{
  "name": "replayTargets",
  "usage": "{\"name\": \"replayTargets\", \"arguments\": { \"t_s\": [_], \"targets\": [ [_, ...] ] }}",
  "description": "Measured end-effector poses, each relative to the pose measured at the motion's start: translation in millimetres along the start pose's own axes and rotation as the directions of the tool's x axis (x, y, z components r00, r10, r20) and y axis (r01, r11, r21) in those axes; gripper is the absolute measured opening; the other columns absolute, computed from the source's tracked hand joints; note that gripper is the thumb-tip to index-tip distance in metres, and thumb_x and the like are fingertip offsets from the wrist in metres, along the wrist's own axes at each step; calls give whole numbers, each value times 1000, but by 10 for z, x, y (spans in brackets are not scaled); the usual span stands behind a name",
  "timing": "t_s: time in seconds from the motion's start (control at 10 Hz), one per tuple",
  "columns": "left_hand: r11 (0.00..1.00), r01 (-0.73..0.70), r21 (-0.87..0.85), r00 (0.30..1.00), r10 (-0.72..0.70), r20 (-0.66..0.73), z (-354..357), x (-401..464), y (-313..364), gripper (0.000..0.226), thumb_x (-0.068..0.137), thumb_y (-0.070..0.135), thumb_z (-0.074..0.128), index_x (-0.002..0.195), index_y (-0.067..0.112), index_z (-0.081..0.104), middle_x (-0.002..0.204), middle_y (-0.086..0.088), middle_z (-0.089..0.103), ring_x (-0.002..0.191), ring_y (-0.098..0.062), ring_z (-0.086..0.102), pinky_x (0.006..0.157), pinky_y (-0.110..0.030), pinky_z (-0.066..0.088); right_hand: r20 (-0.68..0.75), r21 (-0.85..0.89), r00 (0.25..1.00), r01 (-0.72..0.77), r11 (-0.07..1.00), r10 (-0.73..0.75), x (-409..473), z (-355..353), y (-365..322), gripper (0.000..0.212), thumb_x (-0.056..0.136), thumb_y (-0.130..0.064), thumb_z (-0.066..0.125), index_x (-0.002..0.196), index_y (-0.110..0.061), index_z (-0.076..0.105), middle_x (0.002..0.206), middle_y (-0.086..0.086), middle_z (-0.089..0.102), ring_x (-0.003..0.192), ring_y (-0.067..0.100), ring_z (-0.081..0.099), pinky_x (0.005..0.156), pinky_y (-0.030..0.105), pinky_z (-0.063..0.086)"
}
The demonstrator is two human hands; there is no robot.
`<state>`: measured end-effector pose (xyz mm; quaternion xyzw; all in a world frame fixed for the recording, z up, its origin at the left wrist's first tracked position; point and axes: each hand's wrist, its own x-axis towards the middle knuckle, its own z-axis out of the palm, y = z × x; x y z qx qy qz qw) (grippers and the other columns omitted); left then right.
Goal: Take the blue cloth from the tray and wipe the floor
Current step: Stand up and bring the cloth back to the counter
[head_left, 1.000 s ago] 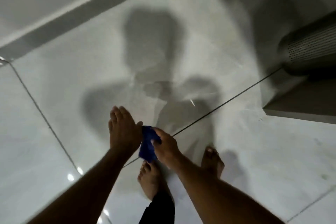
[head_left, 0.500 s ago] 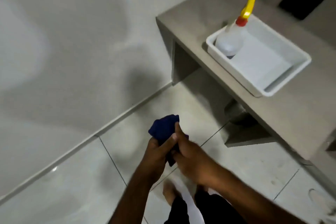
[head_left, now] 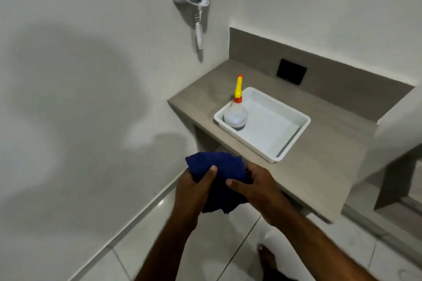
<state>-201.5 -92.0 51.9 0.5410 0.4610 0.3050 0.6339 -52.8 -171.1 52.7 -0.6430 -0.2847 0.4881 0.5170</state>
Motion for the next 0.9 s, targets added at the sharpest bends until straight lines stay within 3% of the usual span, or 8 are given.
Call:
{"name": "replayTargets", "arguments": {
  "t_s": [0.1,0.2,0.3,0.4,0.6,0.7,0.8,0.9],
  "targets": [
    [993,67,-100,995,-73,-63,274,281,135,34,82,23,76,113,19,64,103,-1,76,88,-18,74,63,-29,60,-66,-32,998,19,999,-21,236,-390,-181,28,79,-12,78,103,-21,65,99,4,75,85,17,74,65,34,62],
    [989,129,-77,988,-134,-71,615,668,248,34,81,20,77,110,13,59,106,-7,72,91,-24,72,61,-29,59,-165,-165,985,13,986,-40,577,-875,-371,27,79,-14,77,100,-24,64,101,1,73,88,20,71,76,44,62],
    [983,180,27,984,-180,2,1065,1152,271,38,82,20,77,112,15,55,105,-3,69,91,-21,70,60,-28,56,-256,-324,967,-71,943,-15,1060,-1349,-439,33,83,-18,71,115,-16,62,107,1,68,97,22,66,87,47,57],
    [955,233,186,968,-246,50,1540,1651,130,34,84,16,74,113,15,58,108,-7,69,86,-17,68,58,-27,56,-234,-440,970,-172,882,72,1578,-1681,-335,32,89,-16,62,120,-11,60,112,8,67,99,25,64,92,45,56],
    [851,293,435,950,-311,-32,2039,2197,-151,19,77,0,66,96,1,64,100,-22,71,93,-35,69,82,-48,60,-173,-701,978,-208,682,120,2358,-1866,59,27,86,-11,62,112,-5,60,109,15,67,102,29,62,84,32,46],
    [740,196,643,958,-283,35,2120,2244,-146,15,78,6,65,93,0,63,98,-23,70,93,-36,69,80,-43,60,-92,-806,984,-162,568,150,2586,-1817,148,11,87,-11,61,96,-5,64,96,15,68,98,32,66,75,29,44],
    [490,24,871,968,-228,101,2172,2248,-119,21,85,20,65,98,4,66,102,-14,71,96,-30,68,81,-37,56,-101,-897,963,-198,396,251,2713,-1811,185,25,91,-13,60,114,-1,61,121,21,64,114,33,60,92,34,47],
    [237,-72,969,987,-124,104,2207,2159,-26,20,89,27,63,96,9,68,102,-9,72,96,-27,68,80,-36,55,-91,-978,992,-106,179,91,2604,-1854,214,40,85,-31,66,118,-12,53,120,12,58,112,32,56,90,44,50]
  ]
}}
